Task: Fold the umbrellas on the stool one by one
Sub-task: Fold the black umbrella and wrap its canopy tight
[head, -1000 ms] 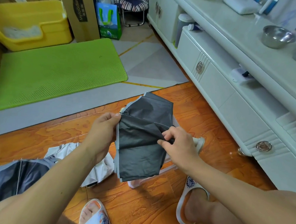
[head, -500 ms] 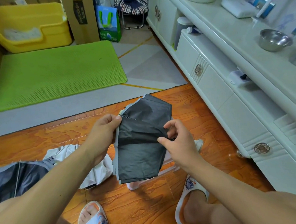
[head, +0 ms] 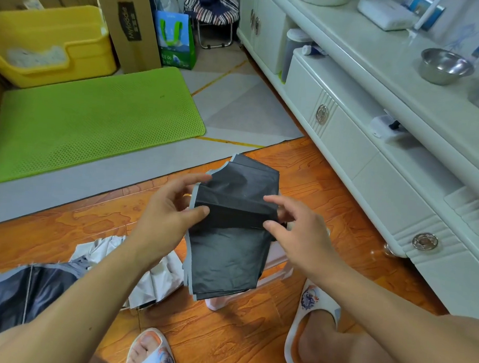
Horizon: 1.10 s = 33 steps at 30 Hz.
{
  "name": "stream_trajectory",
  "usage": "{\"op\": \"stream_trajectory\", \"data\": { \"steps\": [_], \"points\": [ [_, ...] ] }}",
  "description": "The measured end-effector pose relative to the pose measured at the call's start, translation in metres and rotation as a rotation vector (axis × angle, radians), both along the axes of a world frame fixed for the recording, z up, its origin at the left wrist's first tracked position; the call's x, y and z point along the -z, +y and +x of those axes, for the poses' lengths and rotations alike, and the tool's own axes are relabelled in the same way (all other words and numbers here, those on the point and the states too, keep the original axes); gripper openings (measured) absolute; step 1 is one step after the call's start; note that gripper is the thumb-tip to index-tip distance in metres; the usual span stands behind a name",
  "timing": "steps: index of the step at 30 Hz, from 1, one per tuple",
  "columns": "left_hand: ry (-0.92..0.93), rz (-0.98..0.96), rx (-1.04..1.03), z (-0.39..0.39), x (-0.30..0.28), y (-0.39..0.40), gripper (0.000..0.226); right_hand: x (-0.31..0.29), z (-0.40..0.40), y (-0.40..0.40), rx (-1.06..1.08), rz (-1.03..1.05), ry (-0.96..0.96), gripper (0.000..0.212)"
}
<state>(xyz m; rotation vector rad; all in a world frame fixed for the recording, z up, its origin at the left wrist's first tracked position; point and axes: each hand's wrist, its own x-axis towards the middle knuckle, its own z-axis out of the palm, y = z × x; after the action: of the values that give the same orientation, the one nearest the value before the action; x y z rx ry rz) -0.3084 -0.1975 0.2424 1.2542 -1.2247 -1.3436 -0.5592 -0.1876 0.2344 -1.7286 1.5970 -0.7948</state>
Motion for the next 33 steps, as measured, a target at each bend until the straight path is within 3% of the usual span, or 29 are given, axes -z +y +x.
{"op": "stream_trajectory", "data": {
  "steps": [2,5,7,12,14,17,19,22,26,29,33],
  "points": [
    [-0.108,-0.034,0.019,0.001,-0.002,0.002,0.052,-0.004,-0.001,0.002,-0.007,-0.039,0.042,0.041],
    [-0.461,-0.201,0.02,0.001,-0.004,0.004,0.043,-0.002,-0.003,0.003,-0.027,-0.063,0.126,0.044],
    [-0.603,-0.331,-0.019,0.0,-0.007,0.005,0.034,0.001,-0.006,0.003,-0.033,-0.113,0.191,0.045],
    [-0.554,-0.365,-0.081,0.0,-0.012,0.008,0.019,0.007,-0.011,-0.001,0.019,-0.297,0.319,0.015],
    [-0.499,-0.347,-0.063,0.0,-0.013,0.007,0.019,0.005,-0.013,-0.003,-0.002,-0.329,0.322,0.022],
    [-0.415,-0.296,-0.001,0.002,-0.015,0.008,0.02,0.004,-0.015,-0.006,-0.235,-0.245,0.307,0.049],
    [-0.39,-0.253,0.004,0.002,-0.012,0.008,0.022,0.006,-0.017,-0.01,-0.297,-0.315,0.286,0.036],
    [-0.363,-0.28,-0.144,-0.003,-0.01,0.003,0.021,0.008,-0.019,-0.017,-0.269,-0.385,0.236,0.018],
    [-0.392,-0.355,-0.417,-0.008,-0.015,-0.018,0.011,0.0,-0.013,-0.043,-0.133,-0.189,0.126,0.011],
    [-0.574,-0.345,-0.177,-0.009,-0.001,-0.038,0.01,0.0,-0.008,-0.097,-0.062,-0.011,0.248,0.024],
    [-1.225,-0.368,0.174,-0.013,0.047,-0.04,0.038,0.031,-0.003,-0.161,-0.002,0.241,0.439,0.032]
  ]
}}
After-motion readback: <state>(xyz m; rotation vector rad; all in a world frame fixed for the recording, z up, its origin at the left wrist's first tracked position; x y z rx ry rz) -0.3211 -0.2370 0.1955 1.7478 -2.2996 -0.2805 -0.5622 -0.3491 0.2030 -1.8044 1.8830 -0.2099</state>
